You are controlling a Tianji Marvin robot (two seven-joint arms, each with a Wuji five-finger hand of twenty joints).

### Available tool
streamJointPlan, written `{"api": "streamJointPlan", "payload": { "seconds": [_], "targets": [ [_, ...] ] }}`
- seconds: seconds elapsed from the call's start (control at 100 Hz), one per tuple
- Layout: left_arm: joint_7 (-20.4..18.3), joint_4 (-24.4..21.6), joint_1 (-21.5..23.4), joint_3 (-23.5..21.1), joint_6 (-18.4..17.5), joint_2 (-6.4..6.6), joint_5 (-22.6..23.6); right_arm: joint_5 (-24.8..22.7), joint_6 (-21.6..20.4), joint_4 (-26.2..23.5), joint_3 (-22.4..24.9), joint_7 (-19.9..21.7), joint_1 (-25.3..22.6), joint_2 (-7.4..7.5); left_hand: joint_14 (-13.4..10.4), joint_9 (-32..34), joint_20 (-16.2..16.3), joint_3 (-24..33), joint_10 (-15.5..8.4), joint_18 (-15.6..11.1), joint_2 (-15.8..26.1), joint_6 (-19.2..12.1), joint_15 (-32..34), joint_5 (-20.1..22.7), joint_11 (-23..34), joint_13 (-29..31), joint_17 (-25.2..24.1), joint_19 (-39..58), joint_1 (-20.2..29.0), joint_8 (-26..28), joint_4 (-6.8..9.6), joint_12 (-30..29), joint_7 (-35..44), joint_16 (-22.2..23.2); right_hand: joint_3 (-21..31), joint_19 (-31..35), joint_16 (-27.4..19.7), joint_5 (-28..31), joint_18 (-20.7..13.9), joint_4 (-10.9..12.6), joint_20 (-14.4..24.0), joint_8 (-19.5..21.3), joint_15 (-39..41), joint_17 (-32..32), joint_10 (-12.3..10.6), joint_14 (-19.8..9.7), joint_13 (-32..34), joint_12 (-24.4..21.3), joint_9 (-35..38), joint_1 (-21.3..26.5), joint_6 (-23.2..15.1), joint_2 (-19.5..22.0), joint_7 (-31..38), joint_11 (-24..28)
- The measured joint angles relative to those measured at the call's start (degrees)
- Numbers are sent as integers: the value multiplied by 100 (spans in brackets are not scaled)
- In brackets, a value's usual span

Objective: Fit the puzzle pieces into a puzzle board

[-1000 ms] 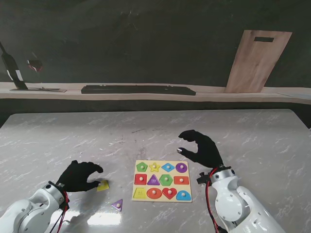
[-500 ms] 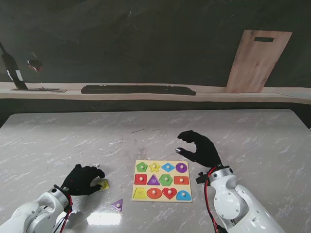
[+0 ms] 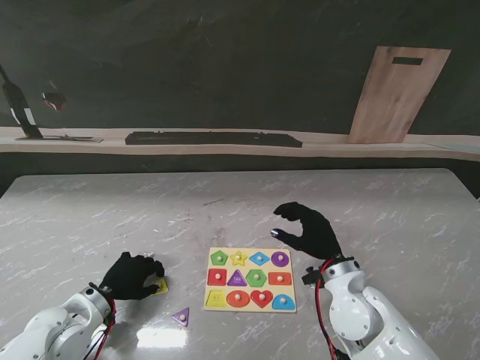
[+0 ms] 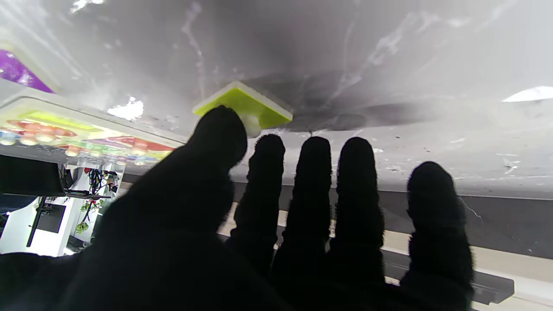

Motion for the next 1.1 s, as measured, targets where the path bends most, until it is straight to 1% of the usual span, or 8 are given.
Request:
{"api": "streamJointPlan", "payload": {
  "seconds": [0.41,0.53,0.65,0.8,0.83,0.86,0.96,1.1],
  "targets": [
    [59,13,-28,58,79,10,104,4,30,1,-7,36,6,5,-1,428,0,-213,-71,0,-1,-168,163,63,66,248,190,71,160,0,-3,602,770,0,-50,0,0,0,0,0,0,0,0,0,1,1,0,0,0,0,0,0,0,0],
    [56,11,-49,93,94,15,105,1,35,6,-8,36,11,6,-2,638,0,-284,-104,0,20,-257,227,63,60,311,245,85,333,0,-4,875,1091,0,-50,0,0,0,0,0,0,0,0,-1,1,0,0,1,0,0,0,1,0,0],
    [58,24,-87,147,102,20,106,-6,36,8,-10,31,13,6,-2,916,0,-286,-150,0,26,-319,297,159,-108,430,311,144,437,0,-4,1081,1330,0,-50,0,0,0,0,0,0,0,0,-1,1,1,0,1,0,0,0,0,0,0],
    [61,58,-147,215,92,27,108,-14,36,8,-9,22,13,6,-3,1219,0,39,-97,0,-23,-189,420,267,-119,669,556,283,427,-28,-21,1107,1343,0,-50,0,0,0,0,0,0,0,0,-2,2,1,0,1,0,0,0,1,0,0],
    [69,66,-156,226,86,27,114,-19,36,8,-8,18,13,6,-3,1306,0,171,-87,0,-72,-156,443,275,-119,671,631,341,404,-28,-37,1107,1351,0,-50,0,0,0,0,0,0,0,0,-2,2,1,0,0,0,0,0,1,0,0],
    [84,74,-163,235,83,28,120,-23,37,8,-6,13,13,6,-9,1406,0,358,-57,0,-162,-118,501,325,-119,885,726,412,360,-60,-130,1107,1375,0,-50,0,0,0,0,0,0,0,0,-2,2,1,0,0,0,0,0,1,0,0],
    [149,86,-170,248,84,28,156,-31,37,8,-1,1,11,6,-26,1627,1,701,-40,0,-396,-82,573,393,-120,1094,921,577,344,-107,-131,1022,1404,-6,-50,0,0,0,0,0,0,0,1,-2,2,1,0,1,0,0,0,1,0,0],
    [451,164,-167,273,85,28,223,-46,39,1,7,-19,0,6,-54,1688,2,939,-40,0,-643,-86,629,515,-121,1178,1064,634,293,-114,-132,1002,1484,-7,-51,0,0,0,0,0,0,0,1,-2,2,1,0,1,0,0,0,1,0,0]
  ]
}}
